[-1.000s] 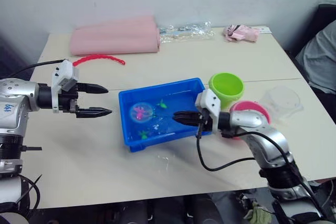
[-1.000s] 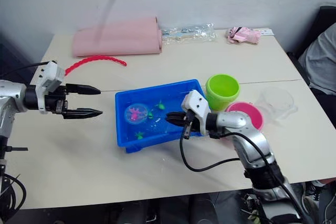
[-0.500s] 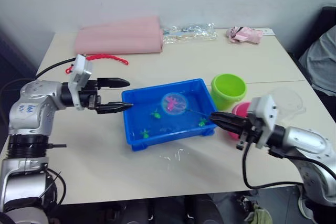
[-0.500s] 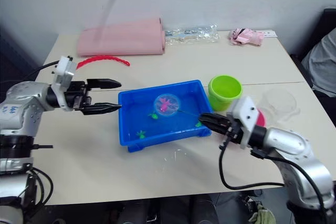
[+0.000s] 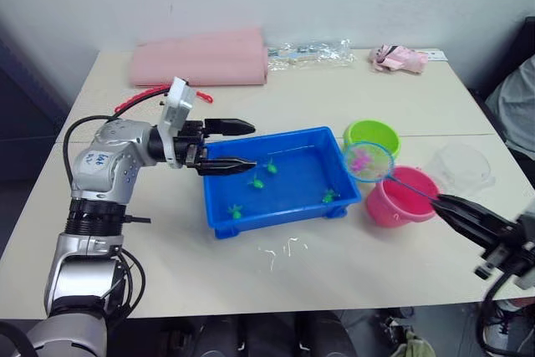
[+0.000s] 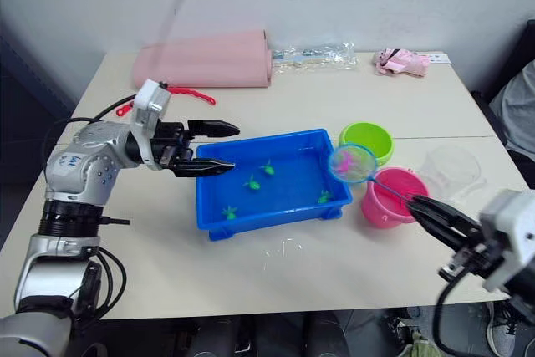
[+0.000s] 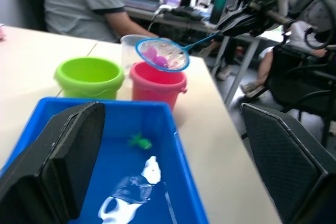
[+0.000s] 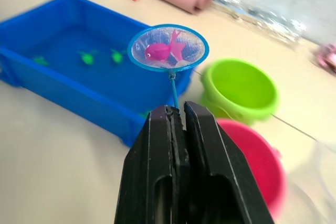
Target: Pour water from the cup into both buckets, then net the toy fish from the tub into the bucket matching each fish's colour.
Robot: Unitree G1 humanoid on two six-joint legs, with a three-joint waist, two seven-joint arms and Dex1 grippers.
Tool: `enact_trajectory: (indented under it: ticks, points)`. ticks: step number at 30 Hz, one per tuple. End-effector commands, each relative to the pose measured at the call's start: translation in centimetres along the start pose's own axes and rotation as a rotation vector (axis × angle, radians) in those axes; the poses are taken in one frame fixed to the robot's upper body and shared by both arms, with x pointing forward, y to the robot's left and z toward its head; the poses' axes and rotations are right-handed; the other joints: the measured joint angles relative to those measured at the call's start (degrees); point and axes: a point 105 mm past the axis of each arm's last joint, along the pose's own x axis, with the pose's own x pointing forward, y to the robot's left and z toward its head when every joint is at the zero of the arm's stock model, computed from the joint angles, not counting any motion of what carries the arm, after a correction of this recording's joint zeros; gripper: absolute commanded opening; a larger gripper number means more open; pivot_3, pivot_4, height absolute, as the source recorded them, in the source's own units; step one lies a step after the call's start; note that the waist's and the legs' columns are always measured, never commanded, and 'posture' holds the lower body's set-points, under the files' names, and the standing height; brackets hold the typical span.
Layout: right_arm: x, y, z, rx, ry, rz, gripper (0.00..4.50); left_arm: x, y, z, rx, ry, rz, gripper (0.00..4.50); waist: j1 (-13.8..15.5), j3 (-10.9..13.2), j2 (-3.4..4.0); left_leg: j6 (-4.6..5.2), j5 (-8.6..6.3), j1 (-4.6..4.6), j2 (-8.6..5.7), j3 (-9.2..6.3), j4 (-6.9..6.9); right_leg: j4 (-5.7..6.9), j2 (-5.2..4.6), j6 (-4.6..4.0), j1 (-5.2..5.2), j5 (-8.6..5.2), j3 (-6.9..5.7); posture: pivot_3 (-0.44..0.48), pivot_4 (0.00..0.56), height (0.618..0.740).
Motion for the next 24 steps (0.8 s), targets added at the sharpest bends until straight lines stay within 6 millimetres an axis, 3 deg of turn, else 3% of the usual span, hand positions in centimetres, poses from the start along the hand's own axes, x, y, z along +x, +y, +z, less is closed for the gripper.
enact_trajectory:
  ticks: [1, 5, 10, 13, 18, 24]
  points:
    - [-6.4, -3.3, -1.3, -0.098, 0.150, -0.235, 0.00, 2.6, -2.1, -0.4, -0.013, -0.073, -0.098, 4.48, 0.2, 0.0, 0.00, 0.01, 0.00, 0.01, -0.01, -0.01, 0.00, 0.00, -0.01, 0.00, 0.02, 0.00, 0.00, 0.000, 0.150, 0.740]
    - [-7.5, -4.1, -3.0, -0.157, 0.236, -0.289, 0.00, 3.3, -2.4, -0.5, -0.009, -0.081, -0.104, 4.48, 0.1, 0.0, 0.04, 0.01, 0.00, 0.07, 0.00, 0.00, 0.00, -0.15, 0.00, 0.00, 0.02, 0.00, 0.07, 0.000, 0.150, 0.740]
    - [-7.5, -4.4, -5.2, -0.302, 0.314, -0.293, 0.00, 3.6, -2.8, -0.9, 0.003, -0.070, -0.112, 4.48, 0.4, 0.0, 0.04, 0.02, 0.01, 0.14, -0.02, 0.00, -0.01, -0.16, -0.03, 0.00, 0.05, 0.00, 0.09, 0.000, 0.150, 0.740]
    - [-7.3, -4.7, -5.5, -0.418, 0.335, -0.293, 0.00, 3.6, -2.9, -0.9, 0.006, -0.067, -0.111, 4.48, 0.5, 0.0, 0.04, 0.01, 0.01, 0.15, -0.02, -0.01, -0.02, -0.16, -0.02, 0.00, 0.06, 0.00, 0.09, 0.000, 0.150, 0.740]
    - [-7.5, -5.8, -5.8, -0.669, 0.400, -0.305, 0.00, 3.1, -2.6, -1.1, 0.009, -0.054, -0.098, 4.48, 0.4, 0.0, 0.05, -0.02, 0.03, 0.15, -0.02, 0.01, -0.02, -0.14, -0.02, 0.00, 0.03, 0.00, 0.10, 0.000, 0.150, 0.740]
    - [-6.7, -5.4, -6.0, -1.126, 0.470, -0.102, 0.00, 3.1, -2.4, -1.1, 0.004, -0.068, -0.080, 4.48, 0.5, 0.0, 0.05, -0.03, 0.03, 0.15, -0.03, 0.01, -0.01, -0.15, -0.03, 0.00, 0.04, 0.00, 0.10, 0.000, 0.150, 0.740]
